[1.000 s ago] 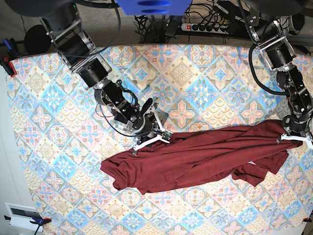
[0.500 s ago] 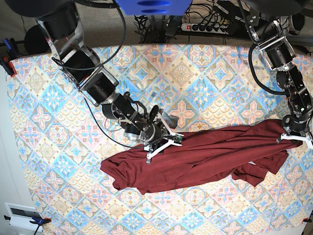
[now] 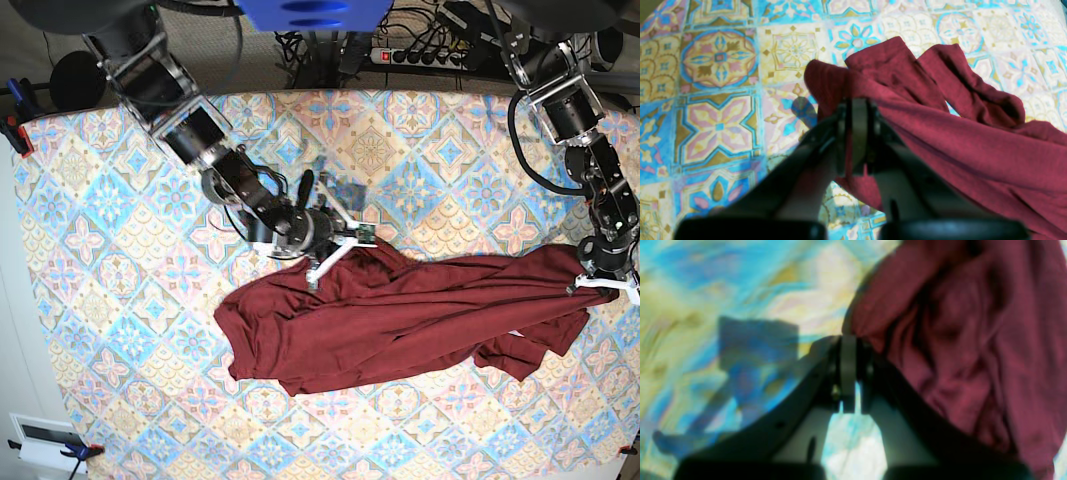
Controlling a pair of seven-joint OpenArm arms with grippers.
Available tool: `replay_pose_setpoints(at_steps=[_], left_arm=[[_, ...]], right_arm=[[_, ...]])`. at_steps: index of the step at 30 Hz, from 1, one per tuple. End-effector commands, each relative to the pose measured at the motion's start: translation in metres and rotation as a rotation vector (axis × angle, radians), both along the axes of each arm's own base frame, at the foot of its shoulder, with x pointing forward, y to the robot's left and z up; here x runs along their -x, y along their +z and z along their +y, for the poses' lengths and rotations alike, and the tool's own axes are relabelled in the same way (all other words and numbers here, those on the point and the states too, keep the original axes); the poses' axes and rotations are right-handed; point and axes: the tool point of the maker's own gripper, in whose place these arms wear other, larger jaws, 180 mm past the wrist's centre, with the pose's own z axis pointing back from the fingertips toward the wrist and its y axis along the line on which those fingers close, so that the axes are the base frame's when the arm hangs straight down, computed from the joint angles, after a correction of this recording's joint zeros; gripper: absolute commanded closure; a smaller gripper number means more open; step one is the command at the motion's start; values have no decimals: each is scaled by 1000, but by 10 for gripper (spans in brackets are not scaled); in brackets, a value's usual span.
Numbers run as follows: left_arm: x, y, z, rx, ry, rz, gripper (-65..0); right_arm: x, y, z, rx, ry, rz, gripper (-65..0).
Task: Layout the t-shirt on the table in an organized manner, then fold the t-shirt properly
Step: 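Lift the shirt end with the right gripper and swing it upward, then drag the held shirt end with the right gripper across the table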
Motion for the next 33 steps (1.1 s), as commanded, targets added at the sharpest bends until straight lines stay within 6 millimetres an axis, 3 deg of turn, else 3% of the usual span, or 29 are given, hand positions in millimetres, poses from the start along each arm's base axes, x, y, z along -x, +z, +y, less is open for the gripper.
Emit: replay_pose_setpoints(at_steps=[1, 10, 21, 25, 33], left_arm=[[-8, 27, 11, -46, 7, -65, 0], [-8, 27, 12, -50, 7, -60, 0], [-6, 36, 22, -78, 14, -61, 0], [-6, 41, 26, -87, 17, -67, 0], [-12, 61, 34, -104, 27, -104, 0]], right_arm=[[-12, 22, -2, -31, -16, -57, 0], [44, 30, -46, -97, -116, -64, 0], [85, 54, -113, -84, -216, -114, 0], [86, 60, -149, -143, -345, -76, 0], [56, 95, -232, -158, -565, -173, 0]])
